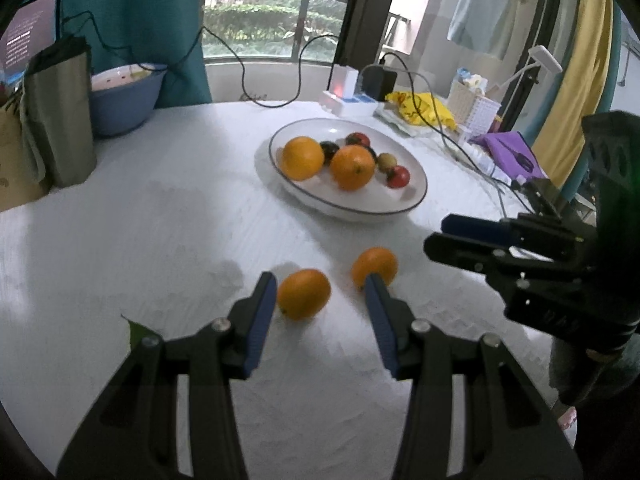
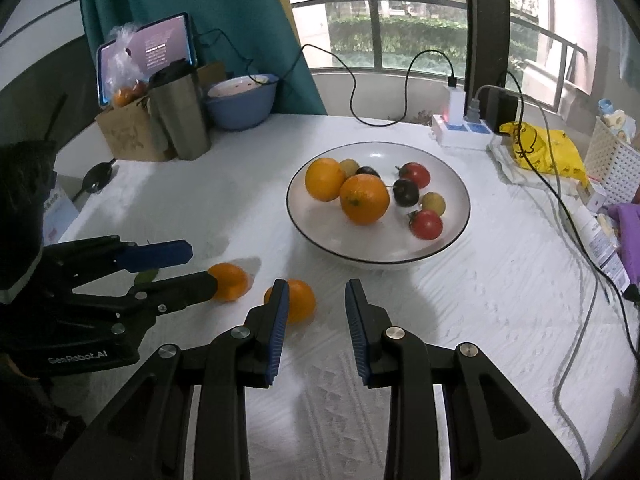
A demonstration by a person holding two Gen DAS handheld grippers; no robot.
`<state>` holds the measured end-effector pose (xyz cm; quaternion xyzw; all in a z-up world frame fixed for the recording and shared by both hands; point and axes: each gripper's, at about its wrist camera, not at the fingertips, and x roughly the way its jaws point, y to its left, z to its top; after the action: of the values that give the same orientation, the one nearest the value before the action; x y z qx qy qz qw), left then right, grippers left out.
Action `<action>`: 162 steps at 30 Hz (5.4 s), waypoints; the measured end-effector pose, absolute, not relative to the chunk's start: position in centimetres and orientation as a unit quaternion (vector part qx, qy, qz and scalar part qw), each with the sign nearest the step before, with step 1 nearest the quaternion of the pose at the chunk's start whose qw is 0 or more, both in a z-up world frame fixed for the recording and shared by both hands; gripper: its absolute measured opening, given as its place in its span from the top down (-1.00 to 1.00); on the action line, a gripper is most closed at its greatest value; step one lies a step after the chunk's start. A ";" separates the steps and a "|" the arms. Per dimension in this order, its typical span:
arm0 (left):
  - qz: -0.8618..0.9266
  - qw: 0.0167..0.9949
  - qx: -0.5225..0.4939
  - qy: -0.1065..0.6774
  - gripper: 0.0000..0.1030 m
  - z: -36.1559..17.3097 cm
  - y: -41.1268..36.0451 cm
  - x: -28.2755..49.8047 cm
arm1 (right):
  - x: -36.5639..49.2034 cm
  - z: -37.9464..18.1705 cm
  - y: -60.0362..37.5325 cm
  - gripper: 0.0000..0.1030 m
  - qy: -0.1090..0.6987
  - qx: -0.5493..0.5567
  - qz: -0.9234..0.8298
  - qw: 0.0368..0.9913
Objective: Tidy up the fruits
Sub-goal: 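Move both open tools back to the last two oranges on the table, then grasp an orange with the left tool while the right tool grasps a small orange, then carry both oranges over the white plate with both tools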
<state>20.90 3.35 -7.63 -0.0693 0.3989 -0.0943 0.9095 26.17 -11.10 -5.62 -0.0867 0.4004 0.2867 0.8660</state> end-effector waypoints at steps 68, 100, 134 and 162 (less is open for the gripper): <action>-0.132 0.911 -0.041 0.389 0.31 -6.8 1.3 22.4 | 26.9 -6.0 -11.8 0.29 0.403 -0.057 0.305 0.861; -0.134 0.910 -0.037 0.390 0.31 -6.0 -1.2 29.3 | 32.9 -4.9 -15.4 0.29 0.389 -0.029 0.291 0.873; -0.153 0.906 -0.042 0.392 0.31 -6.4 -2.2 26.7 | 30.6 -7.2 -18.4 0.28 0.428 -0.022 0.241 0.871; -0.146 0.910 -0.041 0.385 0.31 -5.9 -1.7 27.6 | 31.5 -5.8 -16.2 0.30 0.409 -0.035 0.270 0.871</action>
<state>27.63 -1.67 -5.94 -0.0407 0.3854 -0.1459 0.9102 31.47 -16.24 -5.85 -0.0346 0.4092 0.2703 0.8708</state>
